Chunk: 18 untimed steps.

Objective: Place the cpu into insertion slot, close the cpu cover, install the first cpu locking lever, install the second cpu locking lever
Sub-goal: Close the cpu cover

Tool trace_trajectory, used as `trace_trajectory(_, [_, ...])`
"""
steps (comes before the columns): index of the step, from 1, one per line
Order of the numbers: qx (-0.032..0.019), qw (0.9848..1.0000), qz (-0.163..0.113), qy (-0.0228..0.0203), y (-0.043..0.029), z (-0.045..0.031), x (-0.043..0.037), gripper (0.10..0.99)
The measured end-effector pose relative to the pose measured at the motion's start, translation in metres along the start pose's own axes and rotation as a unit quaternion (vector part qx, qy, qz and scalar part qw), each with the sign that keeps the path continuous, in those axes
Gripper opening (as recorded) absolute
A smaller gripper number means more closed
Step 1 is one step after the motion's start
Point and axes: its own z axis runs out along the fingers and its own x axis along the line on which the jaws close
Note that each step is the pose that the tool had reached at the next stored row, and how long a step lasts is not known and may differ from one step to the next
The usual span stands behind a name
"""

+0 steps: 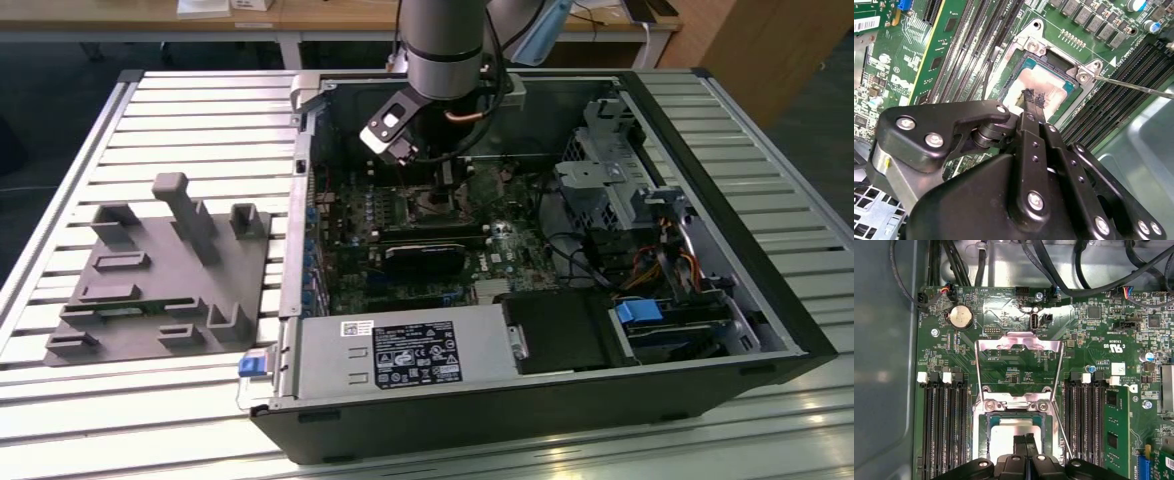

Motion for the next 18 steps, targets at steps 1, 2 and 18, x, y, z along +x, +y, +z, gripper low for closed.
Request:
trace_trajectory(1, [-0.0001,1.0000,0.000,0.0001,0.0000,-0.0004,0.0000,0.106])
trace_trajectory(2, [-0.0001,1.0000,0.000,0.0002,0.0001,-0.0010,0.0000,0.106])
trace_trajectory(18, [-0.0001,1.0000,0.000,0.0002,0.0016,-0.0305,-0.0005,0.106])
